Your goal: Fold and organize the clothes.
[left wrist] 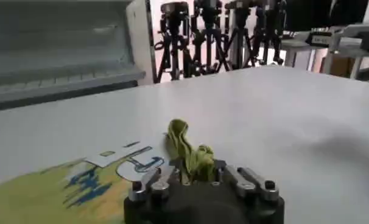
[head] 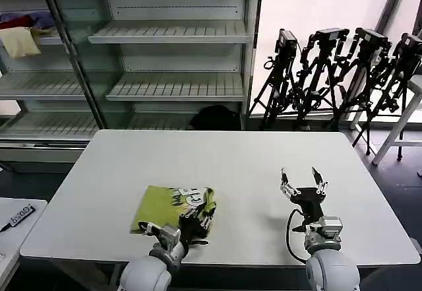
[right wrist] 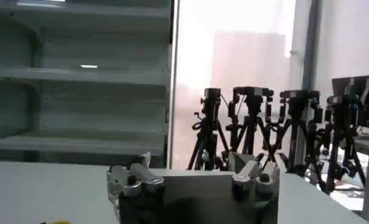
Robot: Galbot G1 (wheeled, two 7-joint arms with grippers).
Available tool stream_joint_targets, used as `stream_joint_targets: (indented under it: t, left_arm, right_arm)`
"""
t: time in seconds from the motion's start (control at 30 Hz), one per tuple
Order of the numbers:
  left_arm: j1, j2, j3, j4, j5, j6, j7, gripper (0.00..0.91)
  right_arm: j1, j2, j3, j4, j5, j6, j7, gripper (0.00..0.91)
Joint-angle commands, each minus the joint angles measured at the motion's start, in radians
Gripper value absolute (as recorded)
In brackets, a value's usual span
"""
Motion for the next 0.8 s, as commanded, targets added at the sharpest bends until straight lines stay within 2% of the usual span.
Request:
stream_joint_targets:
  t: [0.03,0.3,0.5,0.53,0.67,0.8]
  left_arm:
    - [0.000,-0.020,0.030,0.047,0.017,0.002,-0.018,0.907]
    - [-0.001,-0.054,0.050,0.052,-0.007,-0.005,-0.038,0.907]
    - [-0.020,-0.038,-0.009,-0.027,-0.166,-0.136,-0.054,0.907]
    - [-0.025,-0.023,-0.048,-0.053,-0.240,-0.149,-0.053,0.907]
    - [-0.033,0.026,-0.220,-0.127,-0.324,-0.179,-0.029,0.907]
    - [-0.005,0.091,-0.483,-0.103,-0.397,-0.197,0.027,0.907]
  right_arm:
    - [-0.001,0.000,0.000,0.003,-0.001,0.000,0.001,0.907]
    - [-0.005,0.001,-0.001,0.001,-0.004,0.002,0.001,0.907]
    - [-0.008,0.000,0.000,0.000,-0.004,0.004,0.000,0.907]
    - [-0.008,-0.001,0.001,0.000,-0.003,0.004,0.000,0.907]
    - [-0.006,-0.005,0.002,-0.002,-0.002,0.004,-0.003,0.907]
    - [0.000,-0.007,0.000,-0.004,-0.002,0.003,-0.004,0.907]
